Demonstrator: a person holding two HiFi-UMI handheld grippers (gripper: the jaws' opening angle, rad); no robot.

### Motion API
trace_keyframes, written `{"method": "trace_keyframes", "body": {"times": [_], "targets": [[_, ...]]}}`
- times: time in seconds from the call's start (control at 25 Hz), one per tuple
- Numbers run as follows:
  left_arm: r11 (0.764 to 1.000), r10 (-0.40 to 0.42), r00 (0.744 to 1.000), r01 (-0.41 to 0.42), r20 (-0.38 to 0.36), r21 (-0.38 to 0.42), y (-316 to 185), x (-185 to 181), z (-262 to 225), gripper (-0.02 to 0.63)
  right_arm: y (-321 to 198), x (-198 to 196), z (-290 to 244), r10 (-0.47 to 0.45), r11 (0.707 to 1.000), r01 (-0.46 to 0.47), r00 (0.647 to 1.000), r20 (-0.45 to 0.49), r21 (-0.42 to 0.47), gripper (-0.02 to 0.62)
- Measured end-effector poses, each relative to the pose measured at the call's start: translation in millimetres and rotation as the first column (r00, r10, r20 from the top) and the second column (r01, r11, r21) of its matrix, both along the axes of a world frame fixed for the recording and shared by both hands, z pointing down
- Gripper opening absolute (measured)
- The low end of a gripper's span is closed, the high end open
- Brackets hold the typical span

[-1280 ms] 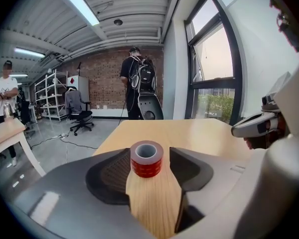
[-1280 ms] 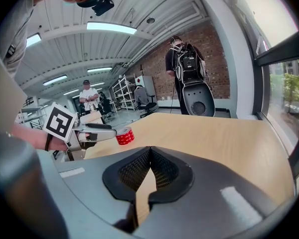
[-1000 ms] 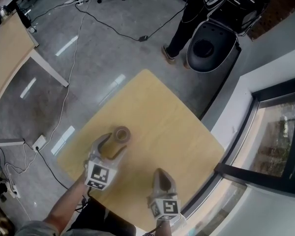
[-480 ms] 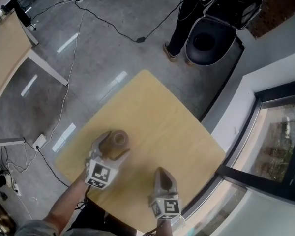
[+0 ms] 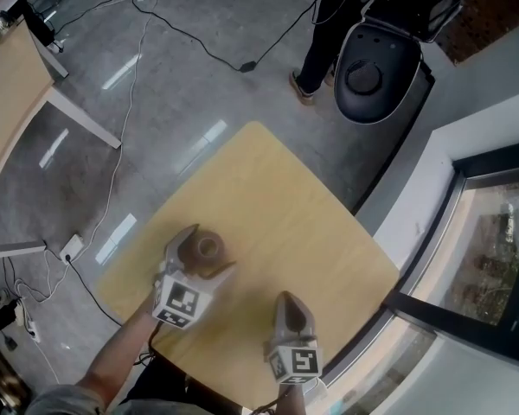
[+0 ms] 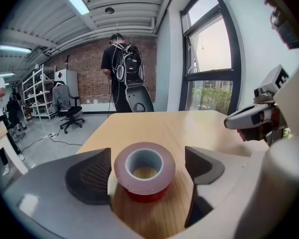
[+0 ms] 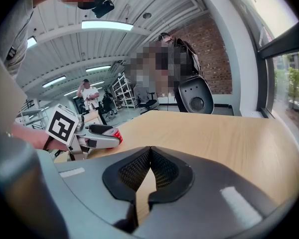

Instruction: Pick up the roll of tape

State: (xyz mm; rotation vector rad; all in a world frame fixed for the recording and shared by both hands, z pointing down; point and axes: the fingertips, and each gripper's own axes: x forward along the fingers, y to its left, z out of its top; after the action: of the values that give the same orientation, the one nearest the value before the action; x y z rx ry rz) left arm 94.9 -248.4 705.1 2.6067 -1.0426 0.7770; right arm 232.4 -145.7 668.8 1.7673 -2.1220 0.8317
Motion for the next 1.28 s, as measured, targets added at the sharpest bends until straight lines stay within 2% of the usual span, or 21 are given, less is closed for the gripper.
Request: {"method": "trace_keyframes", "body": {"times": [0.24, 0.36, 0.52, 0.6, 1.08, 1.28], "targets": [[1.000, -0.018, 0.999, 0.018, 0.038, -0.022, -5.3, -2.2, 5.9, 0.440, -1.7, 5.2, 2.1, 0.015, 1.000, -0.015, 1.000, 0.001, -0.003, 0.014], [0.999, -0.032, 0.998, 0.033, 0.053, -0.020, -8.3, -3.9, 8.3, 0.390, -1.2, 7.9, 4.8, 0.021, 1.000, -0.021, 1.000, 0.001, -0.005, 0.014], [0.999, -0.035, 0.997, 0.037, 0.065, -0.022, -11.4, -5.6, 7.9, 0.370, -4.2, 5.7, 3.1, 0.018, 1.000, -0.018, 1.000, -0.003, -0.008, 0.014], [0.999, -0.037, 0.997, 0.038, 0.065, -0.021, -12.3, -5.9, 7.0, 0.340, -4.5, 5.0, 2.9, 0.021, 1.000, -0.021, 1.000, 0.000, -0.003, 0.014], [0.999, -0.030, 0.997, 0.032, 0.067, -0.022, -12.7, -7.1, 6.5, 0.342, -5.7, 1.9, -0.7, 0.018, 1.000, -0.018, 1.000, -0.014, -0.004, 0.014], [0.999, -0.033, 0.997, 0.033, 0.074, 0.003, -9.4, -5.0, 3.4, 0.341, -1.1, 5.5, -3.9, 0.016, 1.000, -0.016, 1.000, -0.018, 0.006, 0.014]]}}
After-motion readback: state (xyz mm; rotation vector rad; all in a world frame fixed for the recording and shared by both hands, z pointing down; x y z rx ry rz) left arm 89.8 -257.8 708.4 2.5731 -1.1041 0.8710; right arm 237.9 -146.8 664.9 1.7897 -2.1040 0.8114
